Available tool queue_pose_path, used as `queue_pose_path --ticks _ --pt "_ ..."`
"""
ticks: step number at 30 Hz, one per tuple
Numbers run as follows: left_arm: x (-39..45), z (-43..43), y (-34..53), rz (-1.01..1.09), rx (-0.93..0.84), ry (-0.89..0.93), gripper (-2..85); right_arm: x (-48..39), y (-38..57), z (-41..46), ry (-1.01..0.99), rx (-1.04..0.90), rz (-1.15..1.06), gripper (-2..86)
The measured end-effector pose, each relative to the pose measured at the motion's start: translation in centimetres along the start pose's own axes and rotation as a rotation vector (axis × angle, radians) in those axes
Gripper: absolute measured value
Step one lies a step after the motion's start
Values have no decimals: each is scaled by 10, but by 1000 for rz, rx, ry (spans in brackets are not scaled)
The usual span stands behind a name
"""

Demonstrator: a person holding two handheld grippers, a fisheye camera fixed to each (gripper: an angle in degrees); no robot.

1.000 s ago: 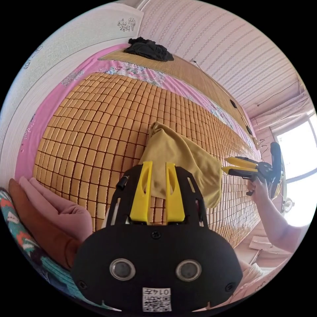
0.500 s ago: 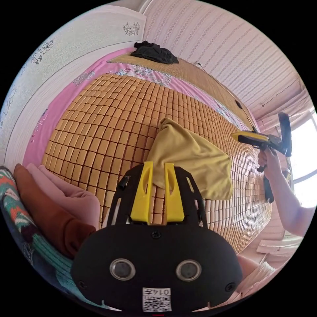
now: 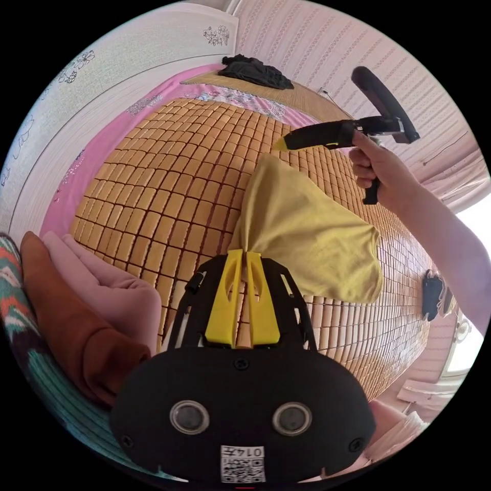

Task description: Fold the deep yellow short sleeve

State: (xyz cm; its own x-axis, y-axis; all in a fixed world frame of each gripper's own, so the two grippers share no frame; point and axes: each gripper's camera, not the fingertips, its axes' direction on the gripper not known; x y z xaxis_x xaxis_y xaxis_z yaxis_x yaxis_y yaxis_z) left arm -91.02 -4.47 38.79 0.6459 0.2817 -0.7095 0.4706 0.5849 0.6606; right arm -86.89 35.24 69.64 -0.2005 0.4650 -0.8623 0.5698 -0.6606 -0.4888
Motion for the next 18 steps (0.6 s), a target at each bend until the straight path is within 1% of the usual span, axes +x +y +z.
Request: queue_pose_path --ticks 1,2,4,6,7,8,9,11,13,14,15,16,18 --pt "-3 1 0 -14 -1 11 1 1 15 -22 -25 64 10 82" --pt "-8 4 2 -40 -2 57 7 0 36 -43 4 116 18 83" --pt "-9 3 6 -60 12 97 33 -1 78 -68 97 138 57 86" --pt "6 -8 17 -21 59 56 44 0 125 -82 178 118 138 96" --pt "12 -11 21 -4 73 44 46 2 158 -86 214 112 215 107" --pt "27 -16 28 34 104 34 48 6 188 -87 222 95 299 121" --pt "44 -14 34 88 114 66 49 7 201 -86 216 96 340 128" --pt "70 3 38 157 81 140 52 14 239 -75 114 96 456 149" --pt "95 31 38 211 21 158 55 13 250 -68 47 132 492 147" --pt "109 51 36 237 -30 127 52 7 251 -66 49 171 490 139" --pt "118 66 34 260 -64 83 40 3 251 -65 91 170 512 134" --pt "121 72 33 267 -77 56 30 -5 249 -65 176 170 523 128" --pt "118 83 28 252 -81 67 0 -18 245 -65 262 172 526 124"
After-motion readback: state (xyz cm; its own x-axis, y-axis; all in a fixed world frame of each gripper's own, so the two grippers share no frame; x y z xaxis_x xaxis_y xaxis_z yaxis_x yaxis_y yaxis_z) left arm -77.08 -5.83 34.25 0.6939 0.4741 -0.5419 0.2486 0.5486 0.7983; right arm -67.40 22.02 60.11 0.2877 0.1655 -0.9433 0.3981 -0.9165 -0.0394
